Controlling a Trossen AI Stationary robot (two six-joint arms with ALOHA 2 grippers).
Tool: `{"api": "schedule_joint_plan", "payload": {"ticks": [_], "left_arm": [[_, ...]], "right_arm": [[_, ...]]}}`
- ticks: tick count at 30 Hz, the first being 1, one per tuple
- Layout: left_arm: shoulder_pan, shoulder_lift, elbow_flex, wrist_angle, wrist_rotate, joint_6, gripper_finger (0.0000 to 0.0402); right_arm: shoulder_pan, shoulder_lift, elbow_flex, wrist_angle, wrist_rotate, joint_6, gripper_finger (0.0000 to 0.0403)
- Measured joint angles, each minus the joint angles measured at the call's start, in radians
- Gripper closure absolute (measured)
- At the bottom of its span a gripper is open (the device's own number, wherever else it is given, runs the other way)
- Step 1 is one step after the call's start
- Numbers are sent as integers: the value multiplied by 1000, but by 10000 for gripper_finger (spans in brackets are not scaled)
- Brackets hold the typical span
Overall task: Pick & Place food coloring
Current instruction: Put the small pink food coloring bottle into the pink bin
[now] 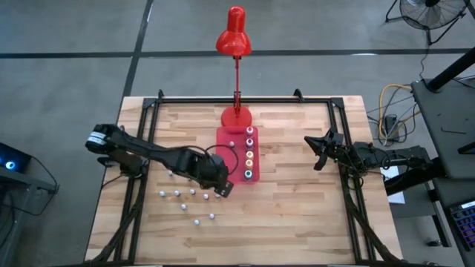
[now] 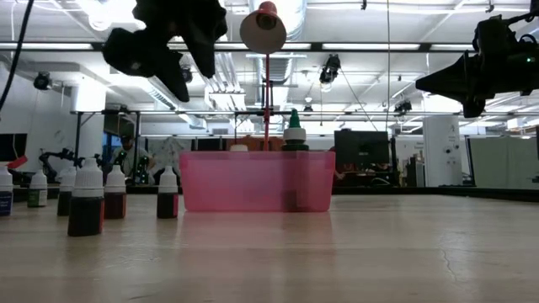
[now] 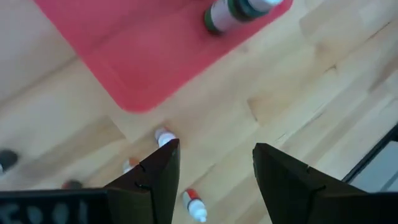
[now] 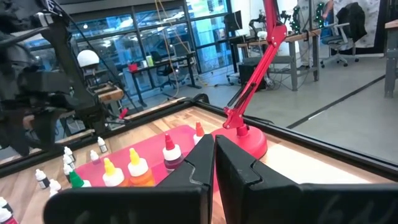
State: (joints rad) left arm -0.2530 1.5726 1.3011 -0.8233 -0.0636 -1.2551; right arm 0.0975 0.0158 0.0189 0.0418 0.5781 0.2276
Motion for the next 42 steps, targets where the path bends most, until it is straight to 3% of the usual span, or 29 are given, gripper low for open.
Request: {"api": "schedule_joint_plan", "payload": {"ticks": [10, 27, 42], "left_arm": [[-122, 48, 34, -199, -138, -190, 227], [-145, 228, 27, -80, -163, -92, 227], [-142, 282, 20, -39, -177, -37, 227]], "right_arm": [[0, 0, 0, 0, 0, 0, 394], [0, 0, 0, 0, 0, 0, 394], [0, 0, 0, 0, 0, 0, 394]]}}
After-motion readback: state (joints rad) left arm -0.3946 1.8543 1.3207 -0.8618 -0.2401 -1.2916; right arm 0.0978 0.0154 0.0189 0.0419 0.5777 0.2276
